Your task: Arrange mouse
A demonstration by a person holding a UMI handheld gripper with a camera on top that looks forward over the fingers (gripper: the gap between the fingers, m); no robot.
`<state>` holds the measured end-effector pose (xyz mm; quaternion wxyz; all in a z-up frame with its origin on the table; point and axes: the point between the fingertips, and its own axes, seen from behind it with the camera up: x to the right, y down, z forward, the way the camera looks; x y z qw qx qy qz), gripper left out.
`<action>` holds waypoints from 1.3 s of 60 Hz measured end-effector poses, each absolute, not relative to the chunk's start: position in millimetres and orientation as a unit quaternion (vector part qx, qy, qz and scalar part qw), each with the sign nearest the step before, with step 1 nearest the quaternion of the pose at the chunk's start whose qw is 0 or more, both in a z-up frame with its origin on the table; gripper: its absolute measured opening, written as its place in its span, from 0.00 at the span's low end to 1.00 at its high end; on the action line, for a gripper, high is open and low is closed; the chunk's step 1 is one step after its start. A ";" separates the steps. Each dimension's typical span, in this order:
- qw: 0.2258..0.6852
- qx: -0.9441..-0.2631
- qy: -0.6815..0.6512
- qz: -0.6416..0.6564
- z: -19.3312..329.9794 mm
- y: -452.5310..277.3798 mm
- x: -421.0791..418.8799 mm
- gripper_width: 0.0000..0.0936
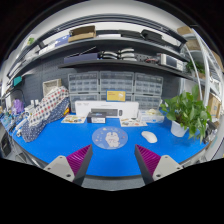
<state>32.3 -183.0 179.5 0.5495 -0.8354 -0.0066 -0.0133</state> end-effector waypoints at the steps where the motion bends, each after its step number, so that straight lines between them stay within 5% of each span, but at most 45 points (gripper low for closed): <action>1: 0.549 -0.836 -0.006 -0.013 179.4 -183.1 32.2 0.93; 13: 0.538 -0.843 0.002 -0.008 159.1 -177.4 42.6 0.93; 39: 0.473 -0.877 0.046 -0.068 58.7 -146.9 175.7 0.93; 78: 0.430 -0.902 -0.004 -0.050 1.2 65.3 281.1 0.91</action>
